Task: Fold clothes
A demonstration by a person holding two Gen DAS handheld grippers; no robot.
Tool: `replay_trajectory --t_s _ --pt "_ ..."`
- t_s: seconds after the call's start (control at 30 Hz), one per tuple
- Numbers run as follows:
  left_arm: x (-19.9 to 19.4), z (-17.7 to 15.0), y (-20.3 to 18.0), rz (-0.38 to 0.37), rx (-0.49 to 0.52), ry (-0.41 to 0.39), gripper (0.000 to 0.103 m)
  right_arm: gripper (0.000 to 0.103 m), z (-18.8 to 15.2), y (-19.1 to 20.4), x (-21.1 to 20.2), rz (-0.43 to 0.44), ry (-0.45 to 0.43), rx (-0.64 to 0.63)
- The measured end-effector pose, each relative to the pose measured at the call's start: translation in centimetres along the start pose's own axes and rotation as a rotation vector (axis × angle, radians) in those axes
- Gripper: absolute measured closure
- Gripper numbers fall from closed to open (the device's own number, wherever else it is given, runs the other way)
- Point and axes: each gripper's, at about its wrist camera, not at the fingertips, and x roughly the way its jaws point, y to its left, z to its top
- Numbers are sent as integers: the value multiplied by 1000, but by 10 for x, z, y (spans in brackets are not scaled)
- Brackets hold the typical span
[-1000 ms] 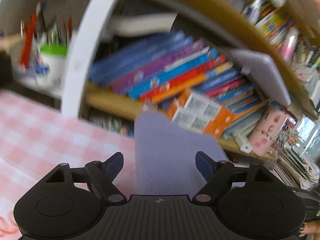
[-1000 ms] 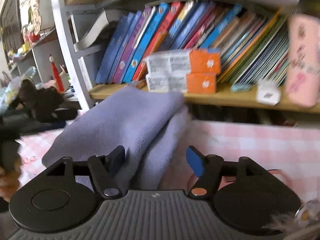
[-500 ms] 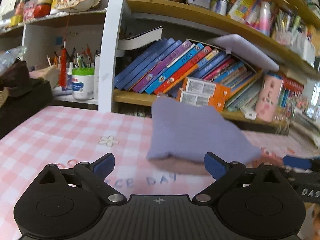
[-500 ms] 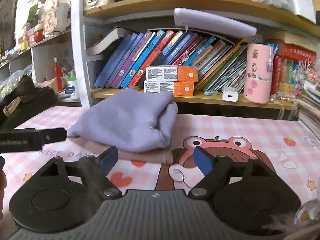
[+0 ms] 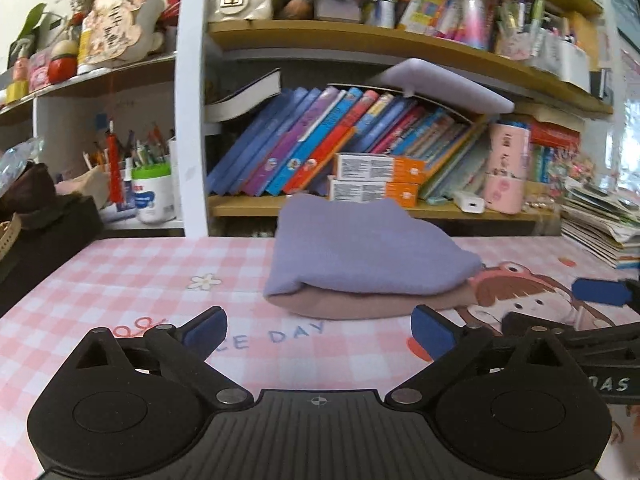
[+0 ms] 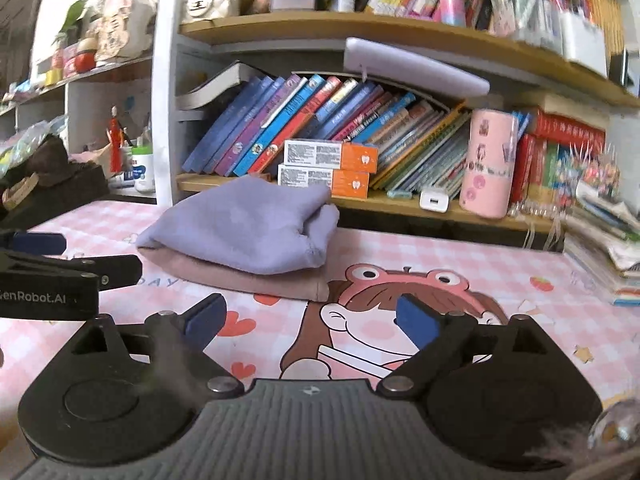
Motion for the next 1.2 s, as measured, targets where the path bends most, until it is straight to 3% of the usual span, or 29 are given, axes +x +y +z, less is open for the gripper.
replay_trajectory --t_s 0.37,1.2 --pt "-1 -6 -2 9 7 18 3 0 0 1 1 -28 1 -4" --pt "-2 -6 -4 23 14 13 0 0 0 4 1 -42 0 -22"
